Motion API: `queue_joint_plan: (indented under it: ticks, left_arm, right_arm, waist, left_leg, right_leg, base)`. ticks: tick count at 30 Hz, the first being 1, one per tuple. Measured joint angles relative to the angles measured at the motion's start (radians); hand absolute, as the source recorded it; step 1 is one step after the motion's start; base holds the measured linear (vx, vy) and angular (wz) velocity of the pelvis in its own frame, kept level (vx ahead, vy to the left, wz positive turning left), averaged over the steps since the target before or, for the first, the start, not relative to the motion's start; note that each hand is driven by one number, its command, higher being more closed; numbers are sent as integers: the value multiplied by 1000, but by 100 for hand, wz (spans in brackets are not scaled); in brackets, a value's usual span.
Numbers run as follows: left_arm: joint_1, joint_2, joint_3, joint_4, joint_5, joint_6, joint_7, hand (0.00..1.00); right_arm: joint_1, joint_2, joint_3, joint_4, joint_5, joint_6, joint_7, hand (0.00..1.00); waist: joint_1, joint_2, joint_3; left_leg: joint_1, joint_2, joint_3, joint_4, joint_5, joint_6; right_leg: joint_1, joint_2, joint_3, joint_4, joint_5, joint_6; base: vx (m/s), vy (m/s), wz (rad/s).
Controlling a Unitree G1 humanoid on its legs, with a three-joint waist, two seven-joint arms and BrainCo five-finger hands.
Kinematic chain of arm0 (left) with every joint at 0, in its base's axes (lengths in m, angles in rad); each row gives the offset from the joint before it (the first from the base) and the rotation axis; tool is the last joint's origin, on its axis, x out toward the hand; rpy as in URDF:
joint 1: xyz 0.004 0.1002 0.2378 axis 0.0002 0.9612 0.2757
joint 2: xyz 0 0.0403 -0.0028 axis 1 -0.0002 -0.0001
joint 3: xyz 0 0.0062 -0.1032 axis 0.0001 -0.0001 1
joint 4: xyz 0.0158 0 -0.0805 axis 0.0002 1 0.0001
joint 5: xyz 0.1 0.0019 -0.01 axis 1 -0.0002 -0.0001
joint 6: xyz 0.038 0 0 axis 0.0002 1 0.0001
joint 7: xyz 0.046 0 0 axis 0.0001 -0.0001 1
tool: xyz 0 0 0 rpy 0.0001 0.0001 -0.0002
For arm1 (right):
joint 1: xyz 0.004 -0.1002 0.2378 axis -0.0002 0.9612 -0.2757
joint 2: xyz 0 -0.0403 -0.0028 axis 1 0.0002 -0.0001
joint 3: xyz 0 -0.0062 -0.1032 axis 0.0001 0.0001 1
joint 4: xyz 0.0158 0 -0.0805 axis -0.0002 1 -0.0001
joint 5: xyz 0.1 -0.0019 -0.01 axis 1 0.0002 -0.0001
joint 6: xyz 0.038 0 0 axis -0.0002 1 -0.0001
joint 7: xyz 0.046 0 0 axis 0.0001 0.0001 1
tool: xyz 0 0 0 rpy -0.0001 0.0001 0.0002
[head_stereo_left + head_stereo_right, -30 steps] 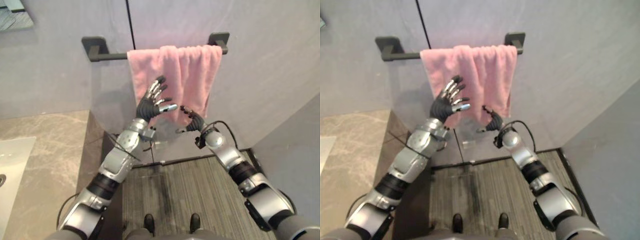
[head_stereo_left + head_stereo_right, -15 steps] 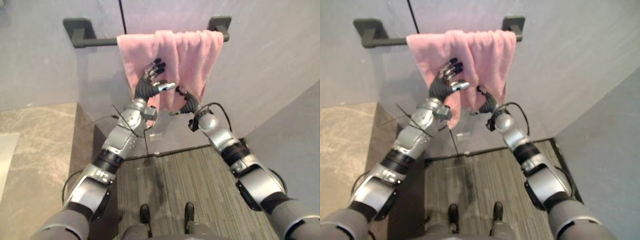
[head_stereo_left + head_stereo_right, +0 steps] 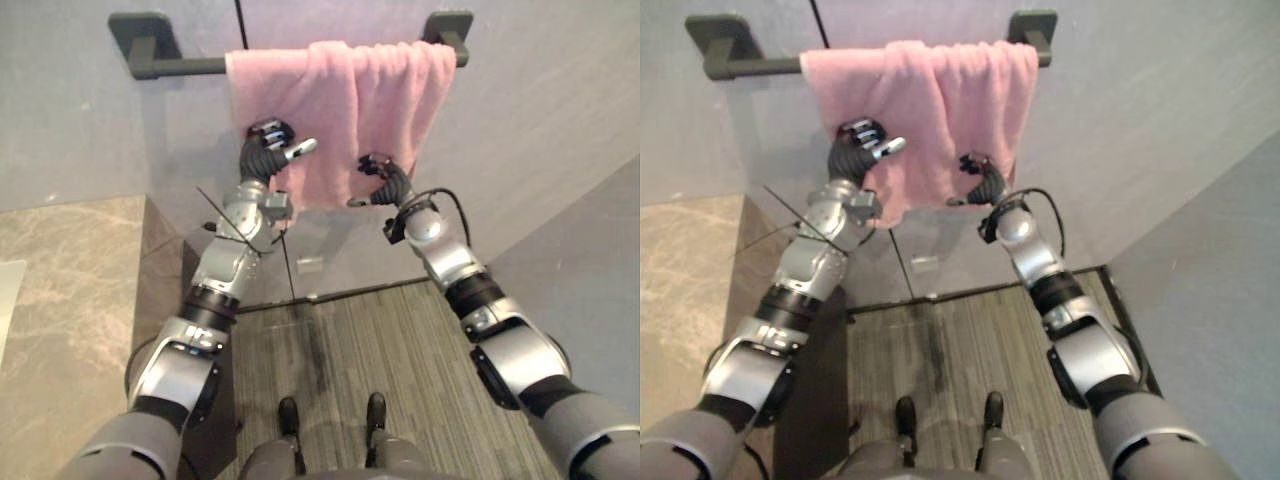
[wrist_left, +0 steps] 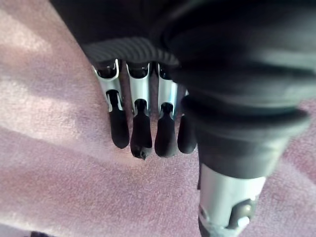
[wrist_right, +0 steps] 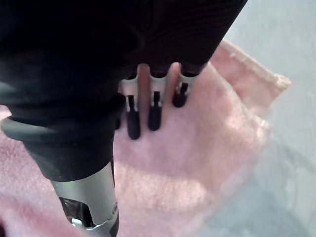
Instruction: Organize washtable
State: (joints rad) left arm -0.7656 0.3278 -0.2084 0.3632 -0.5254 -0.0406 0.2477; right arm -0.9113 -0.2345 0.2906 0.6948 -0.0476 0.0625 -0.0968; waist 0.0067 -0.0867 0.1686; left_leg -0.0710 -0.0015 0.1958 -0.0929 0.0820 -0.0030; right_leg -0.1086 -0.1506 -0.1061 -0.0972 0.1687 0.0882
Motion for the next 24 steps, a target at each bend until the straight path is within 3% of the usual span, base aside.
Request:
queue_joint_plan:
  ticks: [15, 24]
  left_arm:
    - [149, 18, 220, -6, 30, 11, 7, 0]
    - [276, 38, 278, -51, 65, 17, 14, 0]
  right_arm:
    - [191, -57, -218, -13, 39, 1, -35, 0]
    - [304, -67, -270, -59, 38, 2, -32, 0]
  waist:
    - [0, 4, 17]
    - [4, 7, 15]
  left_leg:
    - [34, 3, -1, 0, 1, -3]
    - [37, 1, -7, 0, 2, -3]
  right_leg:
    - [34, 2, -2, 0, 0, 0]
    - [41, 0, -6, 0, 0, 0]
  base:
    - [0, 0, 0]
    - [0, 0, 0]
